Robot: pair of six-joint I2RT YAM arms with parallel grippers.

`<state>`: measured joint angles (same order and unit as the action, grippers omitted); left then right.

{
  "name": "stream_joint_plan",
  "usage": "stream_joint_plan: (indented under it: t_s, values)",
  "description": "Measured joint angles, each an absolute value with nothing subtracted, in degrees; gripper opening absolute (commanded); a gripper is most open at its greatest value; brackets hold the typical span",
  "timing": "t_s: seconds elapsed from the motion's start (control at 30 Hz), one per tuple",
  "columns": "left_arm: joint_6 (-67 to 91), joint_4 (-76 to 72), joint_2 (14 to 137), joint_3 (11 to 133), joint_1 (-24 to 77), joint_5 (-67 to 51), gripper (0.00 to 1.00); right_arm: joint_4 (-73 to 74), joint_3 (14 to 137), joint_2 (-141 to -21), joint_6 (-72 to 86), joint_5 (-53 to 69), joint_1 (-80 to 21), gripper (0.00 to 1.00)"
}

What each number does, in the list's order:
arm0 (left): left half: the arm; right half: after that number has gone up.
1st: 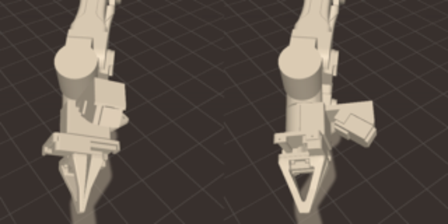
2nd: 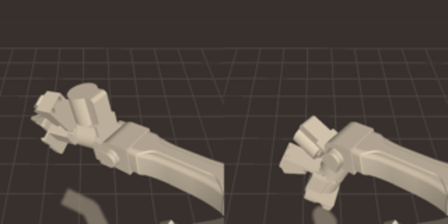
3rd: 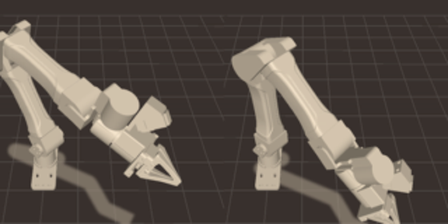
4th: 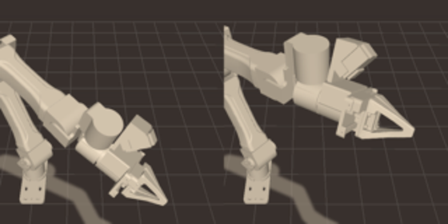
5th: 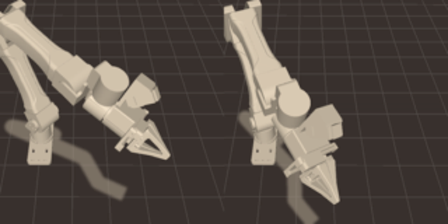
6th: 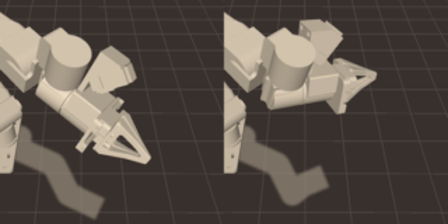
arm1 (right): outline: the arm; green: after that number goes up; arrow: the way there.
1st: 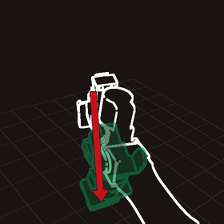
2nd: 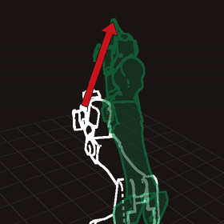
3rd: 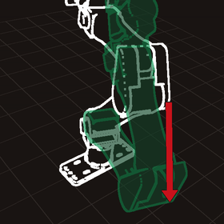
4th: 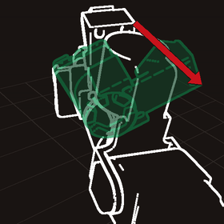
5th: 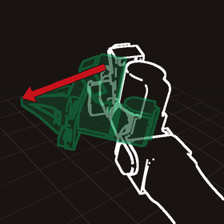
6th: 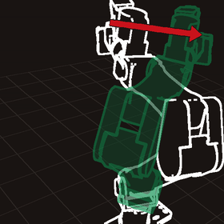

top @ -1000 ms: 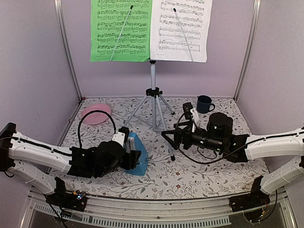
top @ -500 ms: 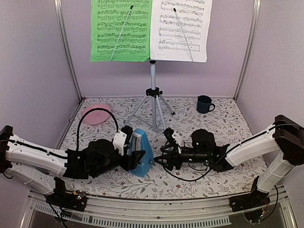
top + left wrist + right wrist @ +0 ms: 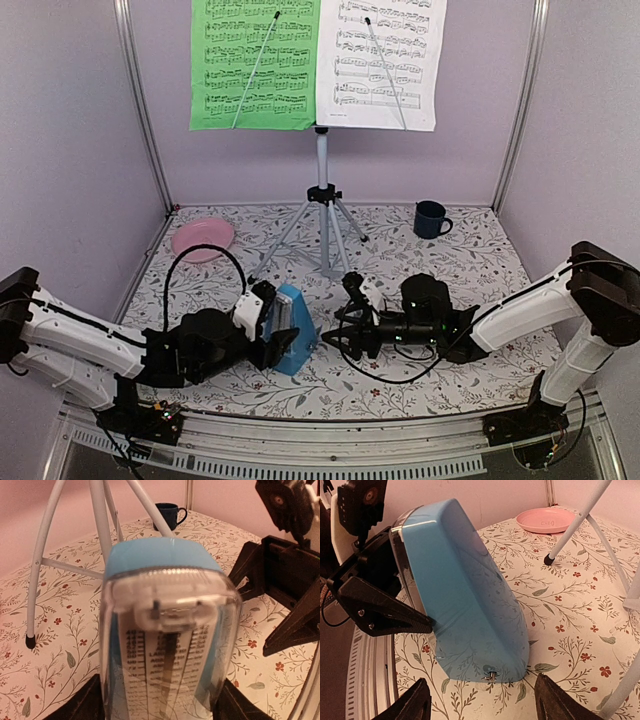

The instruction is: Set up the instrument practice props

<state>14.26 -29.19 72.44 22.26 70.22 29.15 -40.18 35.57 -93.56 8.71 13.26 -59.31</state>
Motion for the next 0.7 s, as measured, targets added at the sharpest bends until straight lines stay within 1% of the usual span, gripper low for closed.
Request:
stream_joint_plan:
  t_s: [0.13,0.2,0.23,0.33,0.47,0.57,0.7]
  values:
    - [13.72,-31.18,73.38,22.24,70.08,29.58,0.90,-40.29,35.48,-93.47,8.73,13.23,-59.31,0.78]
    - [13.98,-32.45,73.65,22.59,70.04,30.76,0.97,-40.34,35.33,-93.45,8.82,13.23,-59.31,0.79]
    - [14.11,-32.91,73.82,22.98,69.95,31.33,0.98,-40.36,35.22,-93.41,8.86,13.23,-59.31,0.80]
    - [14.52,-34.48,75.11,24.53,69.73,32.62,0.99,-40.40,34.81,-93.23,8.99,13.21,-59.31,0.81]
    - [15.22,-35.53,77.89,26.33,68.88,33.01,0.98,-40.51,34.22,-92.92,9.06,13.19,-59.31,0.81]
    - [15.90,-36.49,79.24,26.39,67.75,32.45,0.94,-40.58,33.76,-92.55,9.08,13.15,-59.31,0.82]
    - [16.36,-38.96,79.85,25.69,66.30,30.87,0.86,-40.66,33.32,-91.88,9.10,12.78,-59.31,0.82]
